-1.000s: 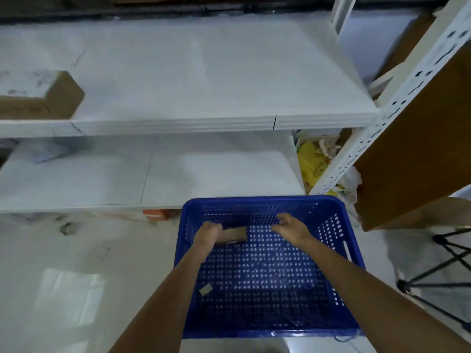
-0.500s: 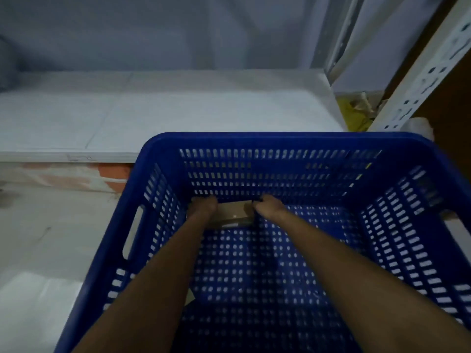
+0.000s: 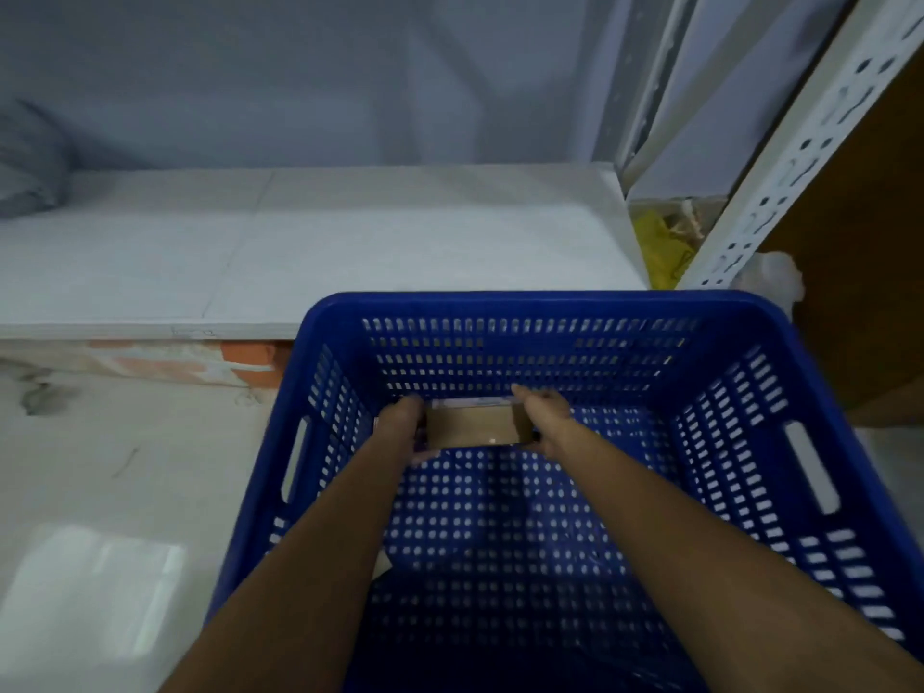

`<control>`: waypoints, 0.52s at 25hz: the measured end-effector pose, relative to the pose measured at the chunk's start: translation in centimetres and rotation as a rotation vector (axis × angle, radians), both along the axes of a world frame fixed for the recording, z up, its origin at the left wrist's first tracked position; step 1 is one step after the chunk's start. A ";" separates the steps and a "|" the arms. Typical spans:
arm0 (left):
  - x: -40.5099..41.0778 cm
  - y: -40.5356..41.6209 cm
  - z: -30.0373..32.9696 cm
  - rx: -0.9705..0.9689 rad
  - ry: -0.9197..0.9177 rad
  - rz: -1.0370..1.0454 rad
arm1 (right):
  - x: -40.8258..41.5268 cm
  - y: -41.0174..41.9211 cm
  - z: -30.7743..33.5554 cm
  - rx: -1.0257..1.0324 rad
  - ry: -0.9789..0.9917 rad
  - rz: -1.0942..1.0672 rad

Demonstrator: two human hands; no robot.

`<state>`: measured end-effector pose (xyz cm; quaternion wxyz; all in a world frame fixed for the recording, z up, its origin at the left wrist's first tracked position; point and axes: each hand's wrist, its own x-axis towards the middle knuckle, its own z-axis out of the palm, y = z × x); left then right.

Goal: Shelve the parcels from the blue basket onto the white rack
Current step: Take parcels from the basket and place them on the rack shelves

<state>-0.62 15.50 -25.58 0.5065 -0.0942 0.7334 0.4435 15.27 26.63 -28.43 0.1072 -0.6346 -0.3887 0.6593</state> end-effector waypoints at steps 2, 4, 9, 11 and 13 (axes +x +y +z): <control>1.5 -0.5 6.8 0.008 -0.012 0.007 | 1.7 -0.6 6.7 0.075 0.015 -0.087; 2.3 -1.1 13.4 0.018 -0.054 -0.031 | 3.2 -0.9 13.4 0.081 0.067 -0.098; 2.4 -2.2 35.0 0.141 -0.291 -0.190 | 6.2 -0.9 35.1 0.047 0.201 -0.116; 2.4 -2.0 43.4 0.146 -0.315 -0.251 | 6.6 -0.5 43.9 0.067 0.270 -0.106; 2.3 -1.7 51.5 0.132 -0.283 -0.365 | 6.8 0.1 52.6 0.084 0.339 -0.045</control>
